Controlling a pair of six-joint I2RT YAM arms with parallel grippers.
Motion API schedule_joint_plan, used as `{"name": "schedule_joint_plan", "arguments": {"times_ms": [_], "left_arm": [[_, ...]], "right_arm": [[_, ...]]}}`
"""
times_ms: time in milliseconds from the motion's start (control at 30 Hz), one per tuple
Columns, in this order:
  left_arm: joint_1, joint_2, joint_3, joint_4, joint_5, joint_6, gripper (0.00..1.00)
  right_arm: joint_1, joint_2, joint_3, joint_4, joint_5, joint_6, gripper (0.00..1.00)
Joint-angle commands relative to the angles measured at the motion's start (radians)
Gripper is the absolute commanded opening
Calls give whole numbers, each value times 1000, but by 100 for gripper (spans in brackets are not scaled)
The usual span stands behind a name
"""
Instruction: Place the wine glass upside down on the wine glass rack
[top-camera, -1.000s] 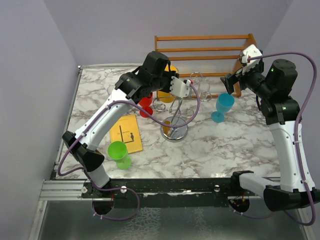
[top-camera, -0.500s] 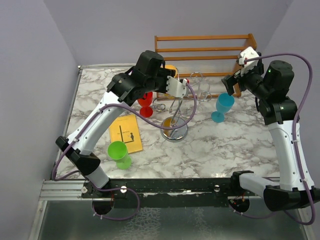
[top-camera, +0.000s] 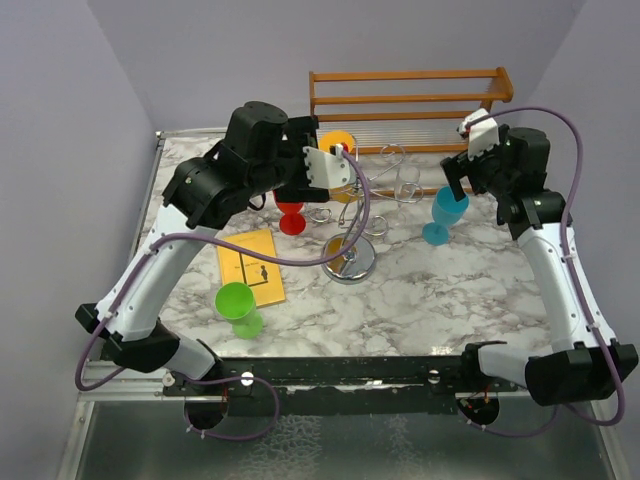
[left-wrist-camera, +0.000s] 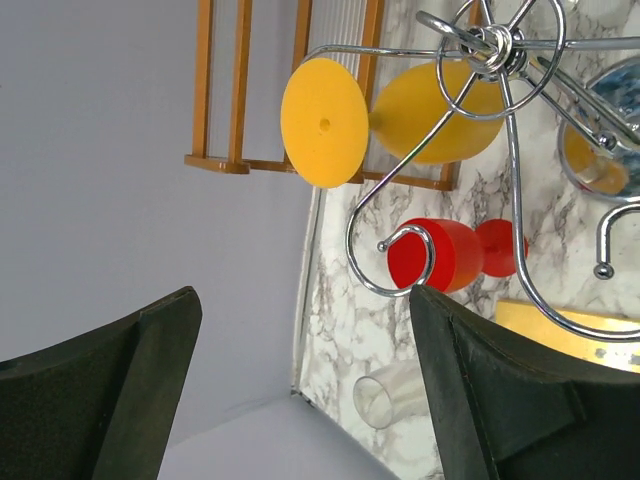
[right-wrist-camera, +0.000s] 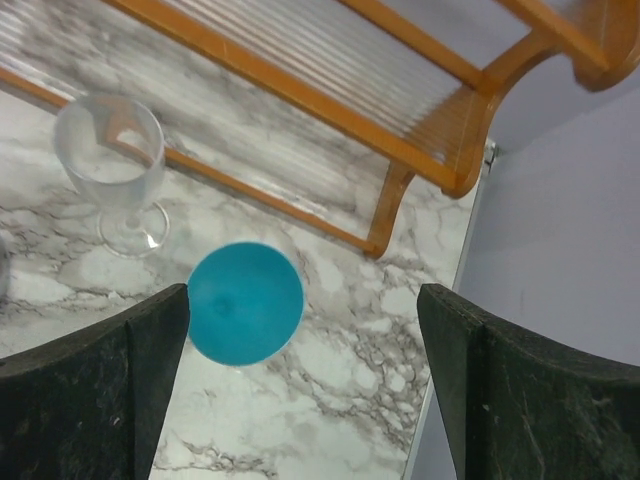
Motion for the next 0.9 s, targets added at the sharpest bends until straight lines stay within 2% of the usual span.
{"name": "schedule_joint_plan", "arguments": {"times_ms": [0, 133, 467, 867], "left_arm": [[21, -43, 31, -14, 35, -114, 91], [24, -48, 38, -9, 28, -142, 99], [23, -30, 58, -46, 57, -224, 99], [24, -8, 75, -53, 46, -284, 99]], "right_arm": [[-7, 53, -37, -10, 126, 32, 92], [-10, 104, -61, -11, 158, 62, 81], [-75, 161, -147, -1, 108, 111, 63], [-98, 236, -106, -29, 36, 135, 42]]}}
